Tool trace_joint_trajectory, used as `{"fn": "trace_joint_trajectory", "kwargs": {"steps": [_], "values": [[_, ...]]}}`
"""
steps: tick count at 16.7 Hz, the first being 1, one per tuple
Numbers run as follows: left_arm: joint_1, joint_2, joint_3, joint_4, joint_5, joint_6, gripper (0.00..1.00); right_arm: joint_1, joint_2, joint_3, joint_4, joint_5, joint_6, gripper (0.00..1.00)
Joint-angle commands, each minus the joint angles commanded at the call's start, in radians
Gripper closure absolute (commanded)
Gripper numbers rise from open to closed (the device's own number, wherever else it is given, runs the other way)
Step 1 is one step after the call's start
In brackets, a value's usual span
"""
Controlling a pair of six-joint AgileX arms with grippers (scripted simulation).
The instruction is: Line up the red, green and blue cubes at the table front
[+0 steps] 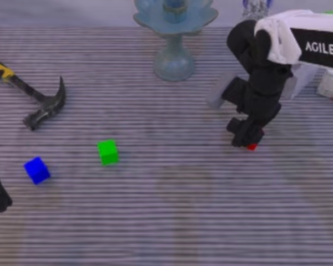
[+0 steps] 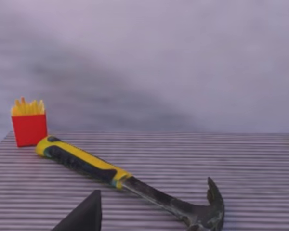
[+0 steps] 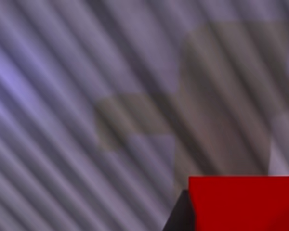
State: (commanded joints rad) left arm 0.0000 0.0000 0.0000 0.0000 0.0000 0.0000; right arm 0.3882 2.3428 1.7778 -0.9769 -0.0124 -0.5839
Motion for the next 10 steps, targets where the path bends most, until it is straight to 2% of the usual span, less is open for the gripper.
{"fn": "trace_joint_trajectory", "kwargs": {"steps": [5, 10], "values": [[0.0, 0.0, 0.0, 0.0, 0.0, 0.0, 0.0, 0.005, -0.054, 0.108, -0.172, -0.001, 0.0, 1.0], [0.0, 0.0, 0.0, 0.0, 0.0, 0.0, 0.0, 0.0, -0.061, 0.12, -0.187, -0.001, 0.002, 1.0]]}}
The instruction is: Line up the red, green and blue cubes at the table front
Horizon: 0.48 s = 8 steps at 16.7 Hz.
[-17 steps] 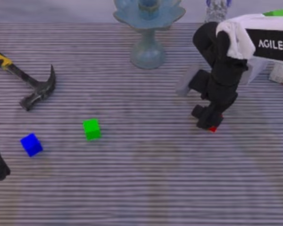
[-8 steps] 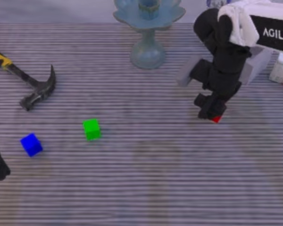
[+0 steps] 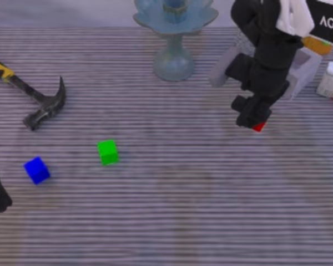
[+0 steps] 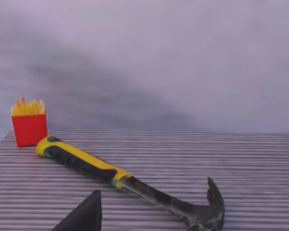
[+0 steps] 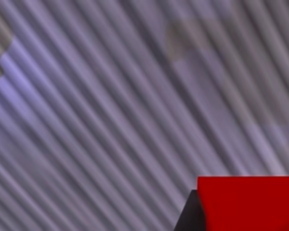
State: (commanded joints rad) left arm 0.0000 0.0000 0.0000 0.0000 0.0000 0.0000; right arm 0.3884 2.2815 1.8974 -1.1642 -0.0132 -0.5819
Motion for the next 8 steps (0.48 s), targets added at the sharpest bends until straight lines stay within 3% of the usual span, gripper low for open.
{"fn": "trace_joint_trajectory", "kwargs": {"steps": [4, 8], "values": [[0.0, 0.0, 0.0, 0.0, 0.0, 0.0, 0.0, 0.07, 0.011, 0.026, -0.016, 0.0, -0.001, 1.0], [0.0, 0.0, 0.0, 0.0, 0.0, 0.0, 0.0, 0.257, 0.032, 0.085, -0.056, 0.001, 0.005, 1.0]]}}
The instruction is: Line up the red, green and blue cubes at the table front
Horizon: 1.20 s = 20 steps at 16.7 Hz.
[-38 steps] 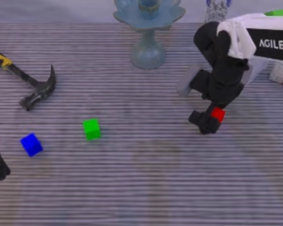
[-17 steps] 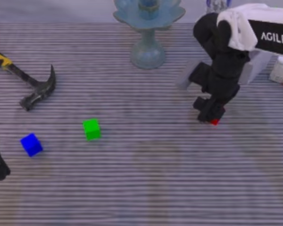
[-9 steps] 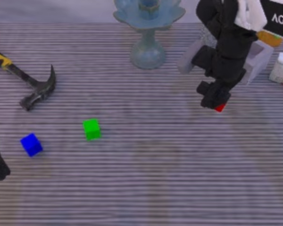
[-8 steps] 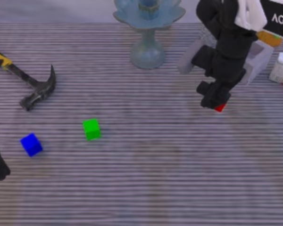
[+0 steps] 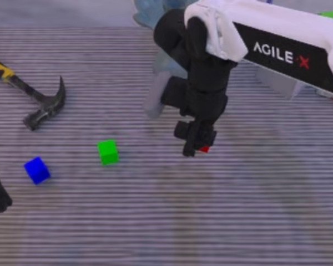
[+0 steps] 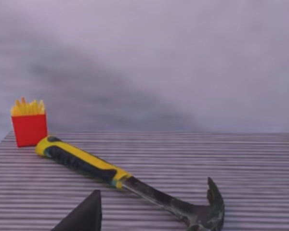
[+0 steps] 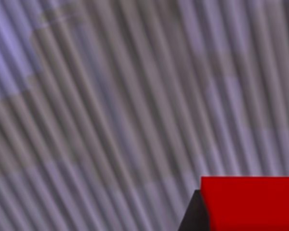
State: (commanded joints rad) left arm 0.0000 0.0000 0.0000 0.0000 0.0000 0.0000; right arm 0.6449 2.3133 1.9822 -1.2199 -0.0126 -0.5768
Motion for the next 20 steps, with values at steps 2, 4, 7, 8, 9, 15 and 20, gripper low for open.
{"fn": "trace_joint_trajectory", "kwargs": {"steps": [2, 4, 7, 8, 9, 15, 20], "values": [[0.0, 0.0, 0.0, 0.0, 0.0, 0.0, 0.0, 0.108, 0.011, 0.032, -0.023, 0.0, 0.003, 1.0], [0.0, 0.0, 0.0, 0.0, 0.0, 0.0, 0.0, 0.215, 0.019, 0.061, -0.043, 0.0, 0.006, 1.0], [0.0, 0.0, 0.0, 0.0, 0.0, 0.0, 0.0, 0.326, 0.024, 0.091, -0.063, 0.001, 0.01, 1.0], [0.0, 0.0, 0.0, 0.0, 0.0, 0.0, 0.0, 0.341, 0.024, 0.096, -0.066, 0.001, 0.01, 1.0], [0.0, 0.0, 0.0, 0.0, 0.0, 0.0, 0.0, 0.346, 0.024, 0.097, -0.067, 0.001, 0.011, 1.0], [0.0, 0.0, 0.0, 0.0, 0.0, 0.0, 0.0, 0.344, 0.026, 0.06, -0.025, 0.0, 0.012, 1.0], [0.0, 0.0, 0.0, 0.0, 0.0, 0.0, 0.0, 0.346, 0.059, -0.075, 0.144, 0.0, 0.013, 1.0]]}}
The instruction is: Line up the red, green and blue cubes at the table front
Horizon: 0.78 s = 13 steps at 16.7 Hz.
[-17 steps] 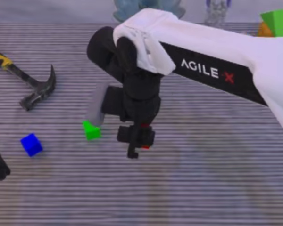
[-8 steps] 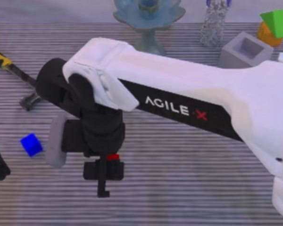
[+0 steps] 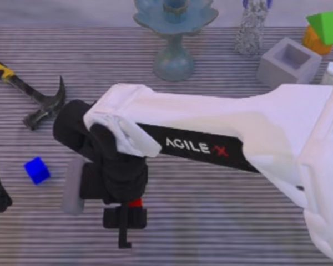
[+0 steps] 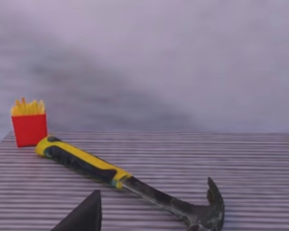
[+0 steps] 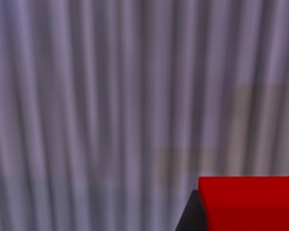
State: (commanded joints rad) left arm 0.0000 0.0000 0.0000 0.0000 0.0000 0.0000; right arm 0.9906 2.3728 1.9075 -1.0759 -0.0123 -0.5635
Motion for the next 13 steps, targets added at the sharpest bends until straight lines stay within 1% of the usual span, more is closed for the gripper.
{"fn": "trace_joint_trajectory", "kwargs": {"steps": [2, 6, 13], "values": [[0.0, 0.0, 0.0, 0.0, 0.0, 0.0, 0.0, 0.002, 0.008, -0.03, 0.035, 0.001, -0.001, 1.0], [0.0, 0.0, 0.0, 0.0, 0.0, 0.0, 0.0, 0.002, 0.008, -0.032, 0.037, 0.001, -0.001, 1.0], [0.0, 0.0, 0.0, 0.0, 0.0, 0.0, 0.0, 0.002, 0.008, -0.032, 0.037, 0.001, -0.001, 0.47]]}}
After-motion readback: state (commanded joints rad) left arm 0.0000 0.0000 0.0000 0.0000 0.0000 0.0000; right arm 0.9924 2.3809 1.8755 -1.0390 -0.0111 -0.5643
